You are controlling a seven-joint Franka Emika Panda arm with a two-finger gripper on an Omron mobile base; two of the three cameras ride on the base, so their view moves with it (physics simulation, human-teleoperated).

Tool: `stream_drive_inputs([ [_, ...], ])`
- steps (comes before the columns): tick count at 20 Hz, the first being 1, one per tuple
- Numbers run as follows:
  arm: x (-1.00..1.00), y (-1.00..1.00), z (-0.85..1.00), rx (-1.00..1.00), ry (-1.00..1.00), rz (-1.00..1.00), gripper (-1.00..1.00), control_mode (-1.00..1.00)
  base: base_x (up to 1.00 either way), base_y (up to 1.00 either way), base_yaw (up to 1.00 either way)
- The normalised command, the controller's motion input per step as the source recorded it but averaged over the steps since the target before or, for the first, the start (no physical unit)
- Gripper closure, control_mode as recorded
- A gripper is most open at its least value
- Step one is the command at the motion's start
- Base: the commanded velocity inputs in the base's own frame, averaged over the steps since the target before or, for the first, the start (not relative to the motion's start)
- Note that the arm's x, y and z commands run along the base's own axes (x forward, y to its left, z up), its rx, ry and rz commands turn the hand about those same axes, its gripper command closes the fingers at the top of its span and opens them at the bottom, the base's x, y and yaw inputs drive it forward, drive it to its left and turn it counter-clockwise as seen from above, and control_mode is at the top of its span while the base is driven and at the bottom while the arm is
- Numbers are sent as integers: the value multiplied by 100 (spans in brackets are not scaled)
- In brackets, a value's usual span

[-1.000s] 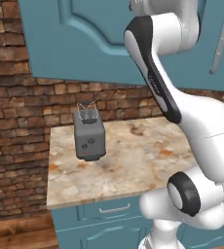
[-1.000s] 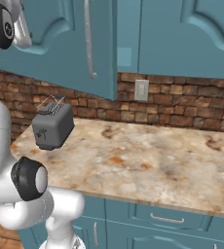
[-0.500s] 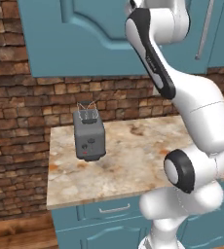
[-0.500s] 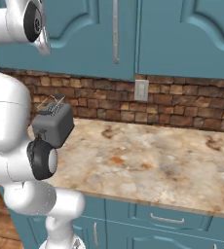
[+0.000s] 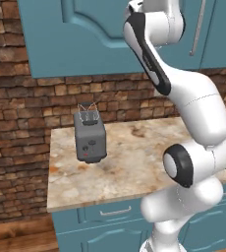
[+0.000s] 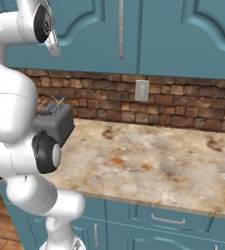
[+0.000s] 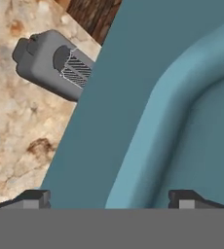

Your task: Pick the lime from the counter and place it in the cabinet. Then close the cabinet.

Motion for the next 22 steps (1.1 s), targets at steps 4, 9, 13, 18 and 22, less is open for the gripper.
stream_drive_inputs([
  [4, 100, 0, -100, -16, -21, -1, -100, -100, 0, 0, 0],
  [9, 100, -1, -100, -15, -20, -1, -100, -100, 0, 0, 0],
  [13, 100, -9, -100, -4, -29, 1, -100, -100, 0, 0, 0],
  [18, -28, -28, -85, -1, -72, 31, -100, -100, 0, 0, 0],
  [22, -100, -35, -44, 0, -36, 16, -100, -100, 0, 0, 0],
])
